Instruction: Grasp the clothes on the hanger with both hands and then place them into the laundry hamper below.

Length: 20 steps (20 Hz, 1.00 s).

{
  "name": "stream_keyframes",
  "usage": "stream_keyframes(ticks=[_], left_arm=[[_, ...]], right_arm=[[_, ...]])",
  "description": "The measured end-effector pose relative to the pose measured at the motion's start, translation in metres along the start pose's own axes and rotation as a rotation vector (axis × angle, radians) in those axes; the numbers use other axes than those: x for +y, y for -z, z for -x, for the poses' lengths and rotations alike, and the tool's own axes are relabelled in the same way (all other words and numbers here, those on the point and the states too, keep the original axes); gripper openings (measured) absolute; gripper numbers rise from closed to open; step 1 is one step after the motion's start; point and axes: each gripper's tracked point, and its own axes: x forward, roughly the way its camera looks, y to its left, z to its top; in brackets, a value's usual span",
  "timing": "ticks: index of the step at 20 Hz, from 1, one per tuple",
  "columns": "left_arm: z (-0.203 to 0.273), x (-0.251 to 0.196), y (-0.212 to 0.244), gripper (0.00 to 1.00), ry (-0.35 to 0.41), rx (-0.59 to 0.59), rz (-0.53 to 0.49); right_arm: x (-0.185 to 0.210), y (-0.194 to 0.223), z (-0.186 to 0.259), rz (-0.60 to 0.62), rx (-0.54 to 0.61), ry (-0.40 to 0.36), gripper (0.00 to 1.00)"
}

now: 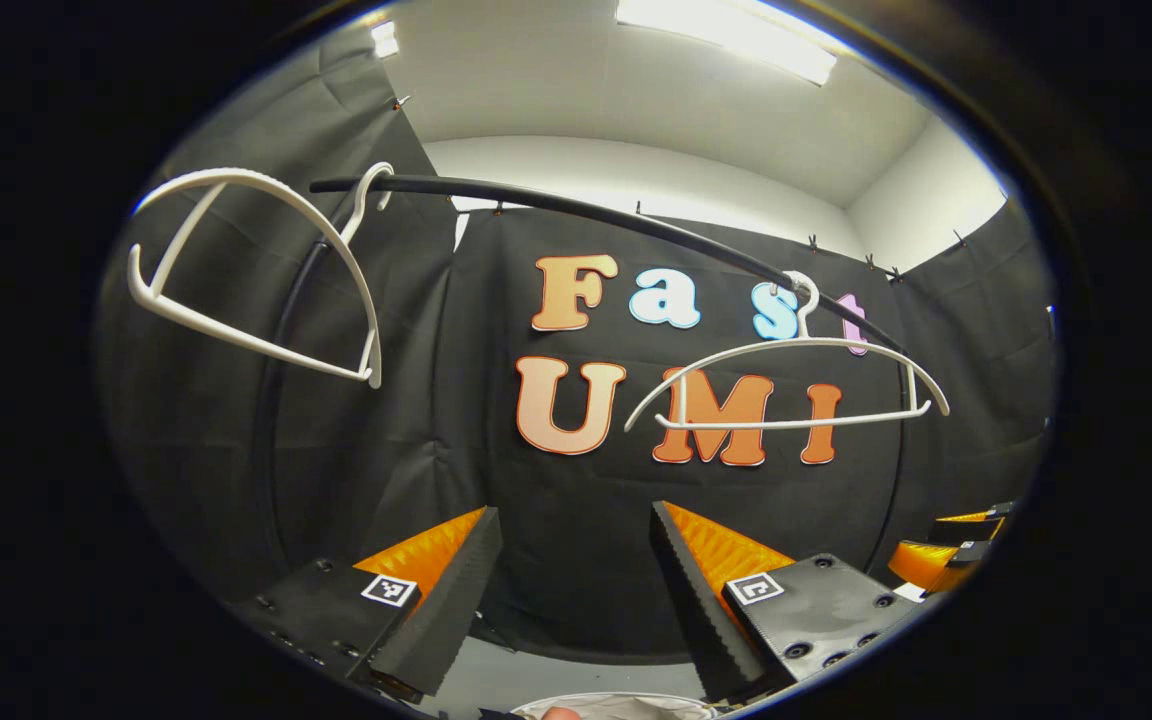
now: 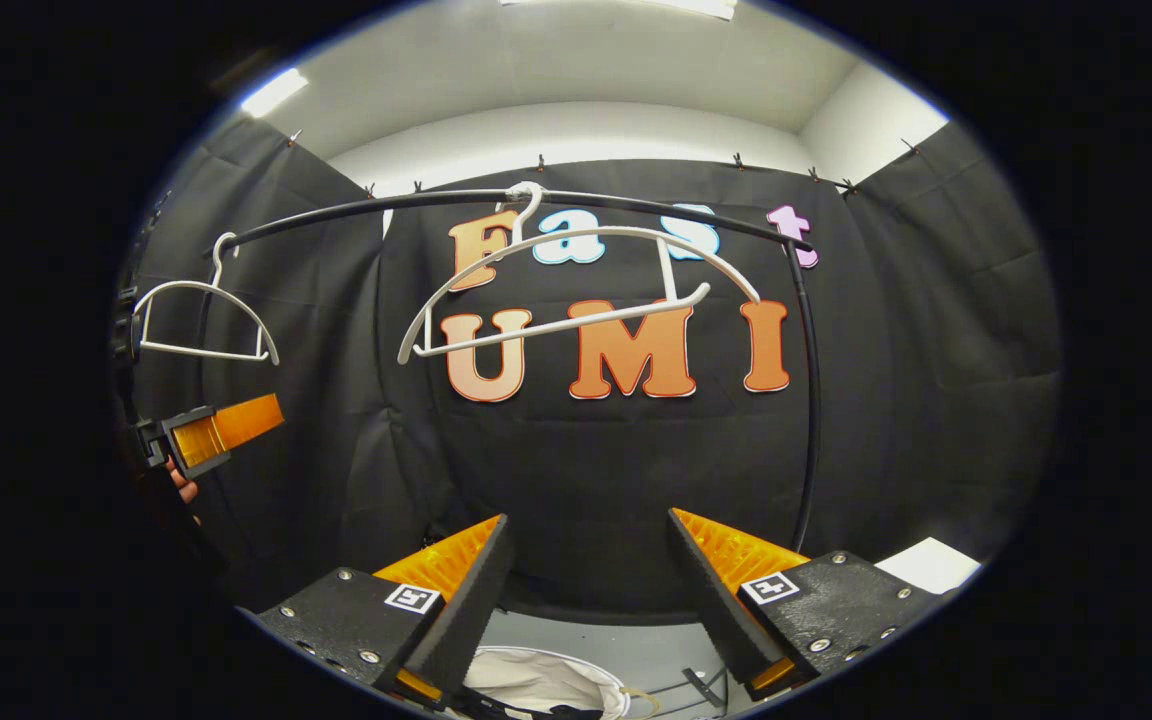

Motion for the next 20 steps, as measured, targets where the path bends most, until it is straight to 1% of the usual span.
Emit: stream_keyframes(ticks=[9, 10, 11, 20], left_arm=[[-0.0008, -0.0024, 0.0011, 0.97, 0.005, 0.001, -0.006], [-0.0011, -0.0021, 0.0013, 0.97, 0.004, 0.001, -0.007], [-0.0006, -0.0022, 0.0016, 0.97, 0.004, 0.003, -0.006], [0.0013, 0.0, 0.001, 0.97, 0.001, 0.002, -0.005]], right_arm=[[0.0002, 0.0009, -0.0014, -0.006, 0.008, 0.001, 1.0], [0.0001, 0.0008, -0.0014, -0.006, 0.008, 0.001, 0.94], [-0.0002, 0.0008, -0.0008, -0.006, 0.008, 0.001, 1.0], [0.0006, 0.002, -0.0004, -0.01, 0.01, 0.0, 1.0]])
